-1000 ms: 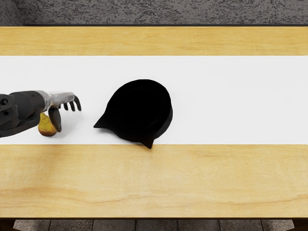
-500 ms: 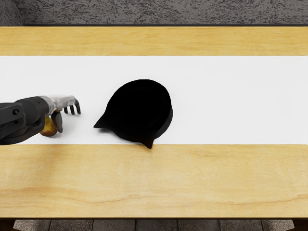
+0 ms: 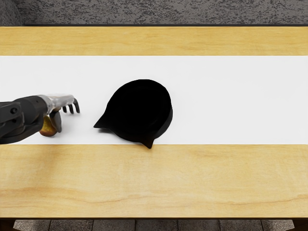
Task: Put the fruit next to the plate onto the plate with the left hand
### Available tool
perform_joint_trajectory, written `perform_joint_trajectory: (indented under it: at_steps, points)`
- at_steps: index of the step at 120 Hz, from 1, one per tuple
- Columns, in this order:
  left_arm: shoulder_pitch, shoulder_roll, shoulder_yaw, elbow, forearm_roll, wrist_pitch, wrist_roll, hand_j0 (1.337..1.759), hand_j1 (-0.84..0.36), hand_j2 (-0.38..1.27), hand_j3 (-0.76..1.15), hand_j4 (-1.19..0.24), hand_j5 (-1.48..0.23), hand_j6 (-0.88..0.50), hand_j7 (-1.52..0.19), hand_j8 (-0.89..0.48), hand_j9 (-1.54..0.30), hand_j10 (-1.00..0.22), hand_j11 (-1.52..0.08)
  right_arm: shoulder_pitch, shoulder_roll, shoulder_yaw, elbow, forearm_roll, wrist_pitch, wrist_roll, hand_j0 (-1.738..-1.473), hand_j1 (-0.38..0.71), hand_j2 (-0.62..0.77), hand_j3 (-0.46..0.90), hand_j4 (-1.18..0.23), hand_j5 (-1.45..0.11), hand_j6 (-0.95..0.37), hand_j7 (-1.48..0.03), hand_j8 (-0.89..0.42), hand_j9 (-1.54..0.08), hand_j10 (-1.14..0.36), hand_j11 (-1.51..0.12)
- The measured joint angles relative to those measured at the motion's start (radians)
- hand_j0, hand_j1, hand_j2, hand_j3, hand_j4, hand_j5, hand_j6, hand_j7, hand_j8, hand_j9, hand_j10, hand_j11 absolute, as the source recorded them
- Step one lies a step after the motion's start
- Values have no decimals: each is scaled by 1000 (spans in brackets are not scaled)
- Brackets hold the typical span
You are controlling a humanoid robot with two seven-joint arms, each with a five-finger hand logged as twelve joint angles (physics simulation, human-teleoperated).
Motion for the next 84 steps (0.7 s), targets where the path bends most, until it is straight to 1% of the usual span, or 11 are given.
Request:
perform_joint_trajectory:
  at_steps: [7,14,31,45,53,84]
  points:
    - [0,-3,-4,0,-1,3,0,1658,4,63,0,-294,-378,-294,-378,-294,-377,-293,-377,0,0,0,0,0,0,0,-1658,-349,0,0,0,0,1,0,1,0,0,0]
    - [0,-8,-6,-1,-3,13,0,1658,91,48,0,-222,-285,-223,-284,-223,-284,-222,-284,0,0,0,0,0,0,0,-1658,-349,0,0,0,0,1,0,1,0,0,0]
    - [-3,-1,-5,-5,3,35,0,1658,221,26,0,-114,-143,-116,-143,-115,-143,-114,-142,0,0,0,0,0,0,0,-1658,-349,0,0,0,0,1,0,1,0,0,0]
    - [2,-1,1,-4,11,49,0,1658,277,16,0,-67,-82,-69,-81,-68,-81,-67,-81,0,0,0,0,0,0,0,-1658,-349,0,0,0,0,1,0,1,0,0,0]
    - [21,-1,4,-4,24,57,0,1658,298,12,0,-50,-59,-52,-59,-52,-59,-50,-59,0,0,0,0,0,0,0,-1658,-349,0,0,0,0,1,0,1,0,0,0]
    - [34,-1,8,1,80,70,0,1658,336,6,0,-19,-18,-21,-18,-20,-18,-18,-17,0,0,0,0,0,0,0,-1658,-349,0,0,0,0,1,0,1,0,0,0]
